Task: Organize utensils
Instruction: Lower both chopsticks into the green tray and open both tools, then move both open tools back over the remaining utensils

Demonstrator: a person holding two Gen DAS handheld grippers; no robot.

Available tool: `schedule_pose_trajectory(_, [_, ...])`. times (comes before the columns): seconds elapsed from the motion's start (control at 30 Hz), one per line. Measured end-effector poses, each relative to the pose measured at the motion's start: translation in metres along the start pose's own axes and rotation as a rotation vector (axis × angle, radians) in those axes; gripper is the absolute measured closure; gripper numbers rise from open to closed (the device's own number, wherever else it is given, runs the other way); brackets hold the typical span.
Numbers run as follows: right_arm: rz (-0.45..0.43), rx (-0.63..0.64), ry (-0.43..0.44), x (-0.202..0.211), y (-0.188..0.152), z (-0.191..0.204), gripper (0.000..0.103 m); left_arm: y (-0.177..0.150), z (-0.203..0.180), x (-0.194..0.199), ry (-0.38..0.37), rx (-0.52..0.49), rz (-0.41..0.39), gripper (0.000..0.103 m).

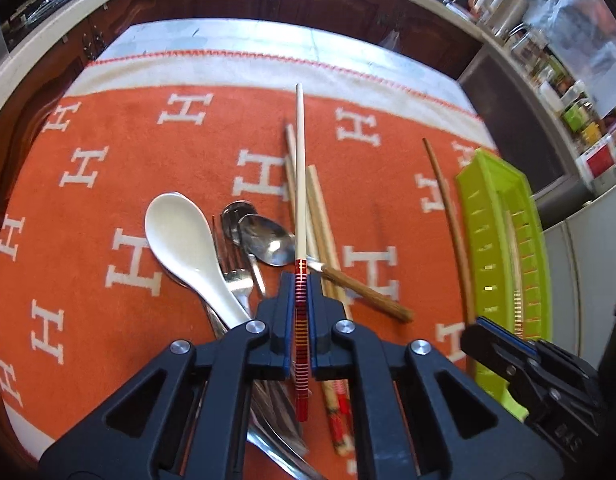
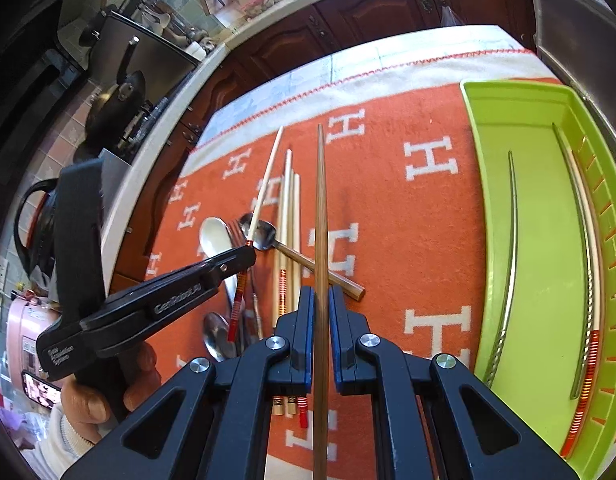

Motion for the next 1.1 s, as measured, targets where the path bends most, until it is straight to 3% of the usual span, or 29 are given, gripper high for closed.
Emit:
schedule_pose_trajectory(0.27, [-0.090, -0.056, 0.016, 0.053, 0.014, -0.015, 0.097, 0.003, -0.064, 0.051, -0.118, -0.080, -0.038, 0.100])
schedule_pose_trajectory(0.47, [-0.174, -0.114, -0.106, 0.092, 0.025, -0.057, 0.096, -0.005, -0.141, 0.047, -0.195, -0.214, 0.011, 0.100])
schedule_pose_trajectory(0.67, [-0.169, -0.162, -0.218, 0.099, 0.021, -0.100, 0.096, -0.016, -0.191, 0.023, -0.225, -0.269, 0.090, 0.100])
schedule_pose_trajectory(0.83, [-0.128, -0.184, -0.268, 0.090, 0.016, -0.126, 0.095, -0.029, -0.203, -0.005, -0.222, -0.266, 0.162, 0.099])
schedule_pose_trajectory(0.93, [-0.122, -0.212, -0.288, 0.088, 0.013, -0.140, 0.088, -0.034, -0.205, -0.010, -0.209, -0.295, 0.163, 0.099])
schedule_pose_trajectory(1.1, [-0.135, -0.213, -0.286, 0.089, 0.010, -0.140, 0.087, -0.035, -0.197, -0.001, -0.210, -0.327, 0.145, 0.099])
Point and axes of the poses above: each gripper's, at about its wrist camera, not at the fingertips, and x roughly against the way its jaws point, z to its left, y to its top, the point moved 4 cm from there along -x, roughly the way its jaws point, and after that the axes turned 4 degrees about -x, right-handed, at the moved point
